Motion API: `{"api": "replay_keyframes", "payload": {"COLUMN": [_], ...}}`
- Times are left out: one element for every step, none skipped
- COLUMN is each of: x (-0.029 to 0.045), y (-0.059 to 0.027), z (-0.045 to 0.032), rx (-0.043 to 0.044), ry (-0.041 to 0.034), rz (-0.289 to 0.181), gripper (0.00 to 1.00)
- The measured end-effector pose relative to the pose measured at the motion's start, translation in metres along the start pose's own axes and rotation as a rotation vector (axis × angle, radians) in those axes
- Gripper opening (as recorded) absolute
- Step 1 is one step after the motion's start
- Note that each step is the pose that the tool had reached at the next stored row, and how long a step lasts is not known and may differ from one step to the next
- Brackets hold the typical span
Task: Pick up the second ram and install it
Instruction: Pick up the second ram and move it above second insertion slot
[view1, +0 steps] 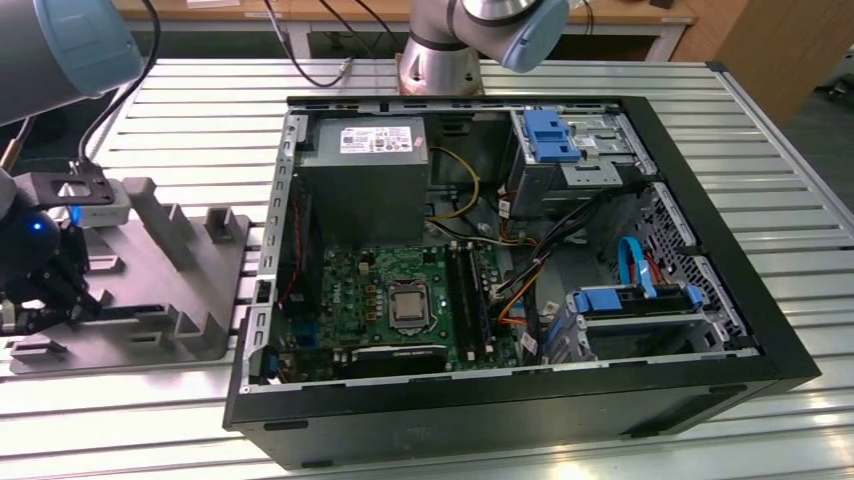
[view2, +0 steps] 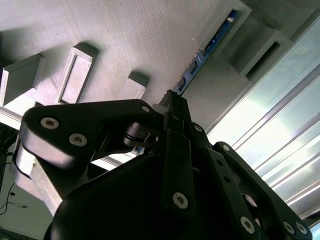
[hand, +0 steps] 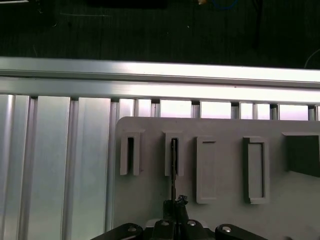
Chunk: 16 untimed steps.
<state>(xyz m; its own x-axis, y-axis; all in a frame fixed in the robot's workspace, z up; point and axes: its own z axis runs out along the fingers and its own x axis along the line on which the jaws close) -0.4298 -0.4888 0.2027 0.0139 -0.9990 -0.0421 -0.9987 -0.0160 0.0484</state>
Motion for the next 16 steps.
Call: {"api": "replay_keyframes", "payload": {"x": [0.0,0.0,-0.0001,-0.0001,-0.0002,-0.0003,-0.0003,-0.0004,-0.0004,-0.0005,-0.0007,-0.0008,-0.0008,-0.0009,-0.0009,-0.001], "y": [0.0,0.0001,0.0001,0.0002,0.0003,0.0003,0.0004,0.0005,0.0005,0.0006,0.0009,0.0009,0.001,0.001,0.0011,0.0012], "z": [-0.0007,-0.0017,-0.0027,-0.0039,-0.0051,-0.0065,-0.0078,-0.0091,-0.0105,-0.0117,-0.0179,-0.019,-0.0202,-0.0214,-0.0227,-0.0238], "rx": [0.0,0.0,0.0,-0.0001,0.0,0.0,0.0,0.0,0.0,-0.0001,-0.0001,0.0,0.0001,0.0,-0.0001,0.0], "ry": [0.0,0.0,0.0001,0.0,0.0,0.0,0.0,0.0,0.0,0.0,0.0,0.0,-0.0001,0.0,0.0001,0.0001], "rz": [0.0,0.0,0.0,0.0,0.0,0.0,0.0,0.0,0.0,0.0,0.0,0.0,0.0,0.0,0.0,0.0], "gripper": [0.11,0.11,0.11,0.11,0.11,0.11,0.11,0.11,0.11,0.11,0.11,0.11,0.11,0.11,0.11,0.11]}}
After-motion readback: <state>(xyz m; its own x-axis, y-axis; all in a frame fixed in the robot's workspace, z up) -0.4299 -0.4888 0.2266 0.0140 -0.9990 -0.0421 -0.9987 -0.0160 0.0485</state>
